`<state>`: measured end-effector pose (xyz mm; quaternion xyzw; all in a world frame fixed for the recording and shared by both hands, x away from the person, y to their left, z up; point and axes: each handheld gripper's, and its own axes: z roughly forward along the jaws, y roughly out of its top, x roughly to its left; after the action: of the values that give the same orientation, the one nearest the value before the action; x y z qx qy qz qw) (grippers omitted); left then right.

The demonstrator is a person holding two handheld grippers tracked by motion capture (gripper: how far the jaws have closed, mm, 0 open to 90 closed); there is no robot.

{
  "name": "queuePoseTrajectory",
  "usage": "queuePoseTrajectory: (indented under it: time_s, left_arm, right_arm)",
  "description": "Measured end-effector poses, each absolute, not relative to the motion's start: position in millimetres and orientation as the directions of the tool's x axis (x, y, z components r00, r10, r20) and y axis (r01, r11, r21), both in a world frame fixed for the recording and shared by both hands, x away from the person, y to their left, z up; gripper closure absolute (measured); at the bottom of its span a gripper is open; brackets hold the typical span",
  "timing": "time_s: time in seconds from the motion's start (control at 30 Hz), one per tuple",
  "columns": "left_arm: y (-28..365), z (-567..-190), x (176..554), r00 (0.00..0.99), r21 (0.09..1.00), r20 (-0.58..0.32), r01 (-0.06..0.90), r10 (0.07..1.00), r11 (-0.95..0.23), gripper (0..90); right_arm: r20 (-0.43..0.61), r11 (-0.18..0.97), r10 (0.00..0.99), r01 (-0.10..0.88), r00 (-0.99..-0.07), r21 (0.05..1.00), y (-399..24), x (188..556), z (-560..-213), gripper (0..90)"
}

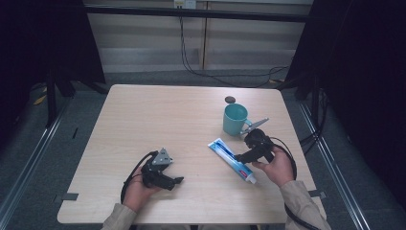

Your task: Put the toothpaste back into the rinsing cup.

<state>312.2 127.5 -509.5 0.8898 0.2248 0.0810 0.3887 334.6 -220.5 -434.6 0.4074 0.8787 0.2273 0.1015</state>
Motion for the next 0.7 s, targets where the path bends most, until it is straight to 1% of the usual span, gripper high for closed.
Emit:
queuePoseTrajectory:
  time_s: [0.1,0.23,0.4,0.57,0.7]
  left_arm:
    - [127.5,-509.5,312.2,0.886,0.728,-0.031,0.337,0.463,-0.597,16.0]
    - [127.5,-509.6,312.2,0.886,0.729,-0.032,0.337,0.463,-0.595,16.0]
    - [127.6,-509.5,312.2,0.886,0.728,-0.031,0.337,0.463,-0.597,15.9]
    - [127.3,-509.7,312.3,0.888,0.728,-0.033,0.336,0.459,-0.598,15.2]
    - [127.3,-509.6,312.4,0.890,0.726,-0.030,0.332,0.455,-0.602,14.8]
  right_arm:
    - [0.020,0.567,0.756,0.670,-0.654,0.479,-215.2,336.7,-435.1,25.7]
    - [0.005,0.594,0.743,0.663,-0.669,0.455,-209.6,339.1,-438.1,25.1]
    - [0.021,0.592,0.746,0.678,-0.665,0.435,-207.0,342.0,-441.6,24.9]
    - [0.013,0.602,0.742,0.675,-0.670,0.426,-203.8,344.4,-443.2,24.9]
    - [0.017,0.614,0.738,0.681,-0.675,0.399,-199.0,345.7,-444.3,24.8]
